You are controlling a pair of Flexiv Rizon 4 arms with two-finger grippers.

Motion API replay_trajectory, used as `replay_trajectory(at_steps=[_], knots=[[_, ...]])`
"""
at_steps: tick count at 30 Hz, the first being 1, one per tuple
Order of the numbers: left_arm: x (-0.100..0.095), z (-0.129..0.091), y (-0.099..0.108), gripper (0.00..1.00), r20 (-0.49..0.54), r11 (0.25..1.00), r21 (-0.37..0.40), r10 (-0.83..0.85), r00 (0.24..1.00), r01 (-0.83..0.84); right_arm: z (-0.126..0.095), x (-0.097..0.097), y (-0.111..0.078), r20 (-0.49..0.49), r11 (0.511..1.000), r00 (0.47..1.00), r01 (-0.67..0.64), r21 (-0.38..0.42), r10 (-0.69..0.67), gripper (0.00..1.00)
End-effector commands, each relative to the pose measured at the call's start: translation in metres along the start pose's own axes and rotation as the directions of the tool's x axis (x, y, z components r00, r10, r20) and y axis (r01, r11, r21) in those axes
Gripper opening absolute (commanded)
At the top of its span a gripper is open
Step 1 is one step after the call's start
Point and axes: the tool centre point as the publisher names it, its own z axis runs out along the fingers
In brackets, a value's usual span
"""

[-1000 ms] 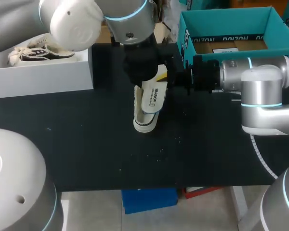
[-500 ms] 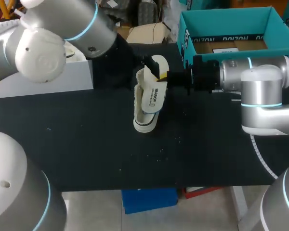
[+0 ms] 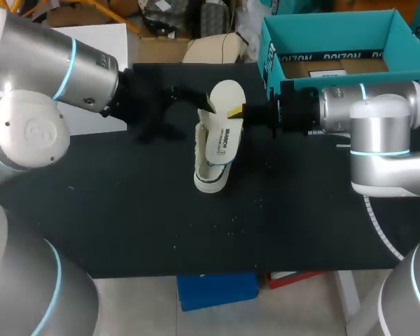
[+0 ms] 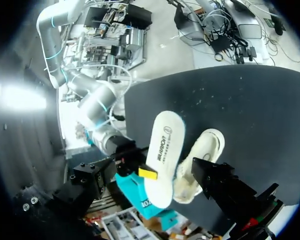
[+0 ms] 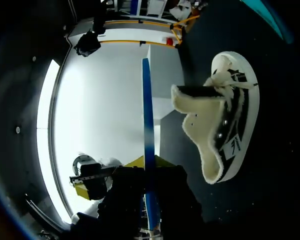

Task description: Take the shoe out of the shoebox, open the shoe tongue, remove and reinsert the insole, then place the shoe into the shoebox

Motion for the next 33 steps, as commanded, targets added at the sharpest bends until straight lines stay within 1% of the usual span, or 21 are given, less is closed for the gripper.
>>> replay_trajectory(at_steps=[1,2,3,4,5,6,7,8,10,12,15,16,20,26,27,28,29,32,33], knots=[[0.007,0.001,-0.002,1.00,0.477,1.000,0.000,-0.014,0.879,0.016,0.001,0.000,0.000,0.002,1.000,1.000,-0.001,-0.004,0.001,0.00],[0.007,0.001,-0.002,1.00,0.477,1.000,0.000,-0.014,0.879,0.016,0.001,0.000,0.000,0.002,1.000,1.000,-0.001,-0.004,0.001,0.00],[0.010,0.002,-0.002,1.00,0.528,1.000,0.000,-0.004,0.849,0.004,0.001,0.000,0.000,0.002,1.000,1.000,-0.001,-0.004,0.001,0.00],[0.012,0.003,-0.003,1.00,0.601,1.000,0.026,-0.009,0.800,-0.008,0.001,0.000,0.000,0.002,1.000,1.000,-0.001,-0.004,0.001,0.00],[0.016,0.002,-0.003,1.00,0.646,0.998,0.056,-0.063,0.761,0.035,0.001,0.000,0.000,0.002,1.000,1.000,-0.001,-0.004,0.001,0.00],[0.019,0.003,-0.002,1.00,0.676,0.999,0.037,-0.050,0.735,0.035,0.001,0.000,0.000,0.002,1.000,1.000,-0.001,-0.004,0.001,0.00],[0.022,0.003,0.000,1.00,0.702,0.999,0.042,-0.048,0.710,0.026,0.001,0.000,0.000,0.002,1.000,1.000,-0.001,-0.004,0.001,0.00],[0.026,0.002,0.001,1.00,0.730,0.997,0.065,-0.082,0.678,0.050,0.001,0.000,0.000,0.002,1.000,1.000,-0.001,-0.004,0.001,0.00],[0.031,0.002,0.005,1.00,0.727,0.998,0.036,-0.058,0.685,0.047,0.001,0.000,0.000,0.002,1.000,1.000,-0.001,-0.004,0.001,0.00],[0.033,0.002,0.007,1.00,0.740,0.998,0.038,-0.066,0.670,0.056,0.001,0.000,0.000,0.002,1.000,1.000,-0.001,-0.004,0.001,0.00],[0.034,0.004,0.009,1.00,0.743,0.999,0.035,-0.051,0.667,0.038,0.001,0.000,0.000,0.002,1.000,1.000,-0.001,-0.004,0.001,0.00],[0.036,0.005,0.011,1.00,0.739,0.999,0.030,-0.050,0.672,0.041,0.001,0.000,0.000,0.002,1.000,1.000,-0.001,-0.004,0.001,0.00],[0.041,0.014,0.014,1.00,0.720,0.998,0.054,-0.061,0.691,0.033,0.001,0.000,0.000,0.002,1.000,1.000,-0.001,-0.004,0.001,0.00],[0.042,0.027,0.024,1.00,0.691,0.999,0.033,-0.033,0.722,0.015,0.001,0.000,0.000,0.002,1.000,1.000,-0.001,-0.004,0.001,0.00],[0.042,0.029,0.026,0.98,0.688,1.000,0.031,-0.027,0.726,0.008,0.001,0.000,0.000,0.002,1.000,1.000,-0.001,-0.004,0.001,0.00],[0.041,0.030,0.027,0.83,0.687,1.000,0.029,-0.023,0.726,0.004,0.001,0.000,0.000,0.002,1.000,1.000,-0.001,-0.004,0.001,0.00],[0.040,0.032,0.028,0.80,0.683,1.000,0.022,-0.015,0.730,0.000,0.001,0.000,0.000,0.002,1.000,1.000,-0.001,-0.004,0.001,0.00],[0.039,0.038,0.032,0.78,0.661,0.999,0.002,0.025,0.750,-0.035,0.001,0.000,0.000,0.002,1.000,1.000,-0.001,-0.004,0.001,0.00],[0.039,0.040,0.033,0.73,0.657,0.999,0.003,0.028,0.754,-0.039,0.001,0.000,0.000,0.002,1.000,1.000,-0.001,-0.004,0.001,0.00]])
